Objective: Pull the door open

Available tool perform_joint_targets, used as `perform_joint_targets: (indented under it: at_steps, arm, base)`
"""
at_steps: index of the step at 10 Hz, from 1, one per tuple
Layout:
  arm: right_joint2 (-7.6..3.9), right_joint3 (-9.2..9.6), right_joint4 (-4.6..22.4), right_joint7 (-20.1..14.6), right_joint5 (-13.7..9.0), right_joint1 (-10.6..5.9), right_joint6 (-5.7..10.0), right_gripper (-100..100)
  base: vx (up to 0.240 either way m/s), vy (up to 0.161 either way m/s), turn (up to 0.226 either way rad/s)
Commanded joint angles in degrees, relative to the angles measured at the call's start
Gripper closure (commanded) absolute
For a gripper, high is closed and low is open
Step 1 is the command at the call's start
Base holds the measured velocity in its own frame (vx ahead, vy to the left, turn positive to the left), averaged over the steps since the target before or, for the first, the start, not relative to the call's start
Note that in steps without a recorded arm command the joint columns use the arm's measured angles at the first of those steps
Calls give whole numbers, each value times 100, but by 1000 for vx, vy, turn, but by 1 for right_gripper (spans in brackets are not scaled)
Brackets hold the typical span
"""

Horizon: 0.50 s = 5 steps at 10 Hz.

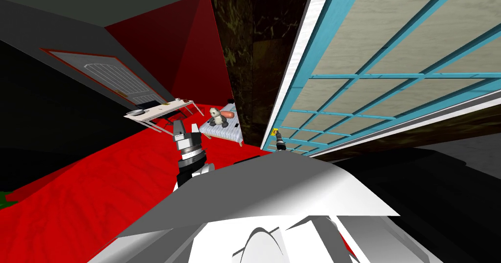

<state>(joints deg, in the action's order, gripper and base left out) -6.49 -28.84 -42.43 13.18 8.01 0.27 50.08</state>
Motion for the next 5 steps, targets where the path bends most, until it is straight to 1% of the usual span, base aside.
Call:
perform_joint_targets:
  at_steps: [1,2,3,4,5]
  arm:
    - [-48,208,67,-286,-191,-114,62,100]
    - [-48,208,67,-390,-191,-114,62,100]
    - [-86,318,87,-588,-328,-118,67,100]
    - [-86,318,87,-628,-328,-118,67,100]
    - [-123,427,107,-857,-465,-122,72,100]
  base:
    - [-47,-5,18]
    - [-35,-1,6]
    - [-31,-1,24]
    - [-21,-5,14]
    - [-31,-5,32]
